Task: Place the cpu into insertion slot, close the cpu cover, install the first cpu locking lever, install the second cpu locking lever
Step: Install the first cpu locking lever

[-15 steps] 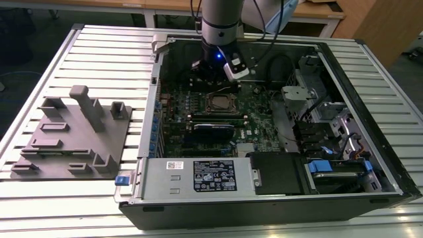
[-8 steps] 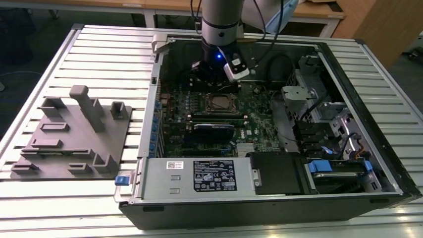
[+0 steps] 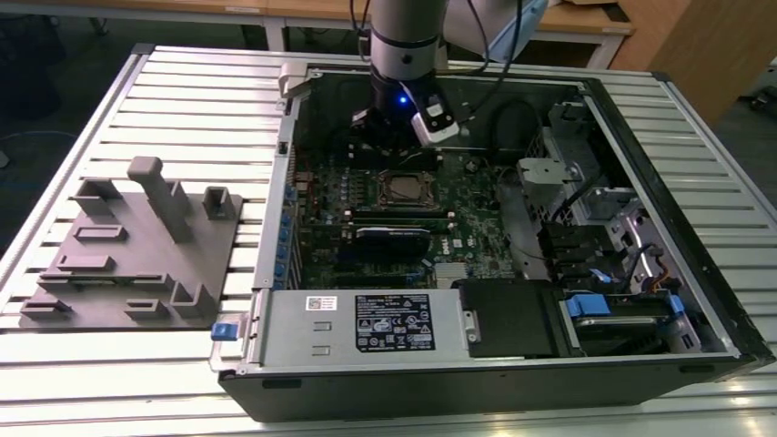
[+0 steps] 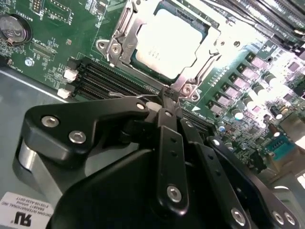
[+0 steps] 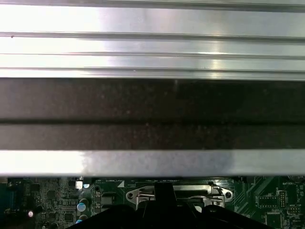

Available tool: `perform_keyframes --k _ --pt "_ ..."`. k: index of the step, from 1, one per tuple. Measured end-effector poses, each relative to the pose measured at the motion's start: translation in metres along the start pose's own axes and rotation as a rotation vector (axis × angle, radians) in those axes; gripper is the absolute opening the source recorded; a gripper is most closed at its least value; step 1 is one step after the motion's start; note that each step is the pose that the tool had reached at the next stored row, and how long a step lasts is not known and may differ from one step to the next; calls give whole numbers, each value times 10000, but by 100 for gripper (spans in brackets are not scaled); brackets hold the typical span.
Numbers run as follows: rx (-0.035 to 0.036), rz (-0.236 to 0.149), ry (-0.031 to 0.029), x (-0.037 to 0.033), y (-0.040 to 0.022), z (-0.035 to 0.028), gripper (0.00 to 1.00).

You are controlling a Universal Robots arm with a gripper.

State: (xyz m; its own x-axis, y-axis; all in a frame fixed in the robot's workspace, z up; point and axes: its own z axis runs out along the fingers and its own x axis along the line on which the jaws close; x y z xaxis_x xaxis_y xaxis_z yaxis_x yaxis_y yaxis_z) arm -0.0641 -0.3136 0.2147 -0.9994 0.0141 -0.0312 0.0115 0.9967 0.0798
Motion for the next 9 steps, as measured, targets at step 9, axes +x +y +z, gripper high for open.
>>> perform_keyframes --k 9 --pt "-3 -1 -4 -1 3 -37 11"
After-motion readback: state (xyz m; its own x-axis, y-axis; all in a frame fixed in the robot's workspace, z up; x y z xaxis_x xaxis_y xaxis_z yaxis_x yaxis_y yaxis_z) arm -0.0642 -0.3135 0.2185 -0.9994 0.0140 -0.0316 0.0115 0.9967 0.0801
